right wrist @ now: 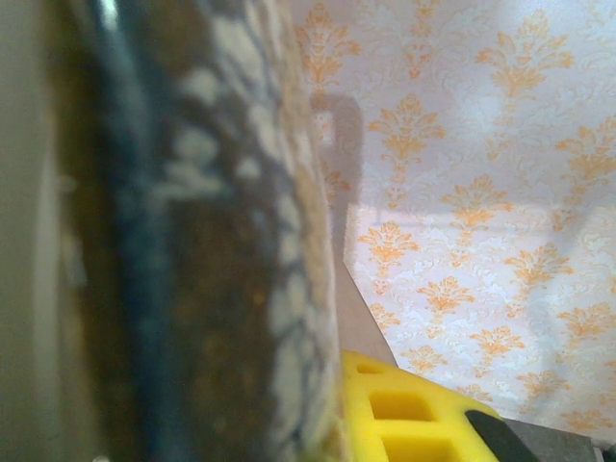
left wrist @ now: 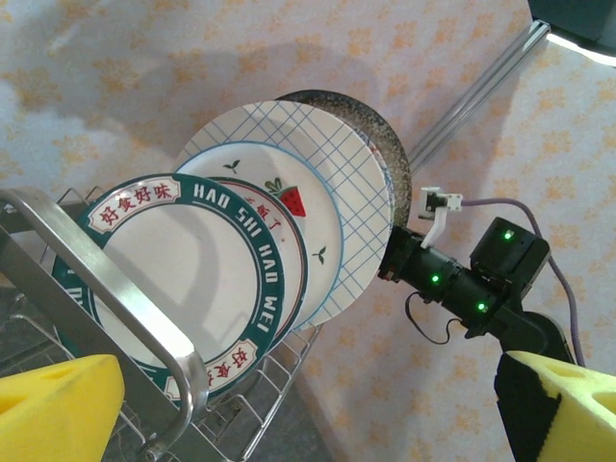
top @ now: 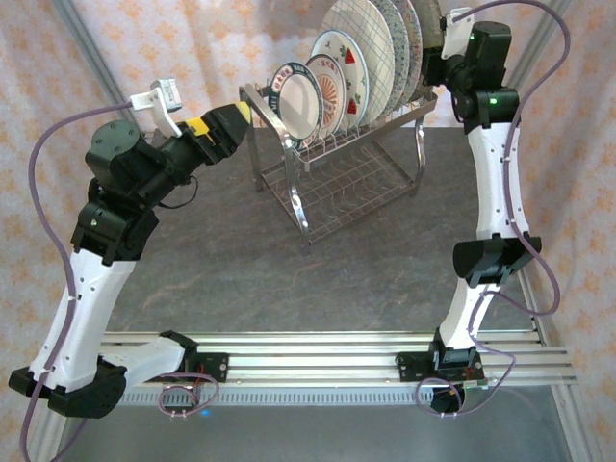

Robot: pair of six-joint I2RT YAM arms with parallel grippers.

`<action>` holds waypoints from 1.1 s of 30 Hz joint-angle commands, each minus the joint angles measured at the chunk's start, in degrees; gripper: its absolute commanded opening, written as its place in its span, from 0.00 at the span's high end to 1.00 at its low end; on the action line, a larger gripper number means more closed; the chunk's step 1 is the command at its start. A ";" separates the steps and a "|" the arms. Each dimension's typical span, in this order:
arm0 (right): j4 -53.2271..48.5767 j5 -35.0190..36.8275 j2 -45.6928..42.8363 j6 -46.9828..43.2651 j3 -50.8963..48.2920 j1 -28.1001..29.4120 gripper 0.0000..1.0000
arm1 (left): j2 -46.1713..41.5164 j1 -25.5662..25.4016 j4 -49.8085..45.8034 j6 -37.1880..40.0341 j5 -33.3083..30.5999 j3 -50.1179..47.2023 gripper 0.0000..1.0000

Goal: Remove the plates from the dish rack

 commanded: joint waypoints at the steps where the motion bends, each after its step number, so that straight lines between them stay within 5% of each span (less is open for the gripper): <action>1: 4.77 0.49 -0.66 5.50 4.65 2.27 1.00 | -1.43 -0.50 2.93 -1.06 1.28 -0.47 0.01; 33: 13.04 9.95 -3.28 4.68 17.39 2.36 1.00 | -1.74 -0.60 3.94 -2.88 3.19 -0.68 0.01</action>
